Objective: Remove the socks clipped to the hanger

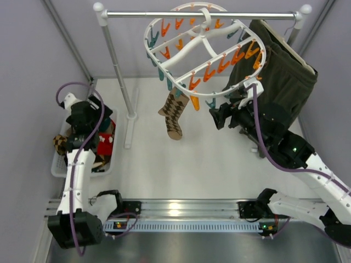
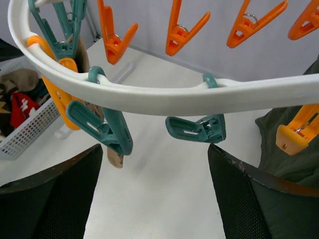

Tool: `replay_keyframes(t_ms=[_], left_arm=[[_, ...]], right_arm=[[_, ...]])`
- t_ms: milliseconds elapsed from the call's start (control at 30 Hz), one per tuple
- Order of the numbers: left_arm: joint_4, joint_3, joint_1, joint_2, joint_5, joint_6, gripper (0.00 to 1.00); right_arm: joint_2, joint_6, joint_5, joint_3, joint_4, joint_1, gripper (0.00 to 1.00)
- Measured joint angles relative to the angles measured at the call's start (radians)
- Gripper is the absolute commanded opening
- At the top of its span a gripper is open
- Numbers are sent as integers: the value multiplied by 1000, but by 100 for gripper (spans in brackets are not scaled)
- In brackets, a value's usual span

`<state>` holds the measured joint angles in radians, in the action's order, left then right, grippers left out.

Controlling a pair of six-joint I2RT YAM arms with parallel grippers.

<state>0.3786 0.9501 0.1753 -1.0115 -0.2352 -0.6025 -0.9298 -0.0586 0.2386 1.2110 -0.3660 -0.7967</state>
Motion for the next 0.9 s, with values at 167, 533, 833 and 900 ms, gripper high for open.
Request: replay_keyframes(t_ms=[167, 533, 833, 900], left_arm=[[0, 0, -89, 104, 97, 48, 98], [-454, -274, -279, 165, 677, 113, 98], [-936, -351, -590, -40, 862, 242, 98], [-999, -341, -599, -110, 866, 255, 98]], right_arm=[[69, -18, -21, -14, -5, 1, 96], [142, -48, -91, -14, -39, 1, 99], [212, -58, -190, -14, -103, 1, 99], [222, -59, -217, -14, -108, 1, 100]])
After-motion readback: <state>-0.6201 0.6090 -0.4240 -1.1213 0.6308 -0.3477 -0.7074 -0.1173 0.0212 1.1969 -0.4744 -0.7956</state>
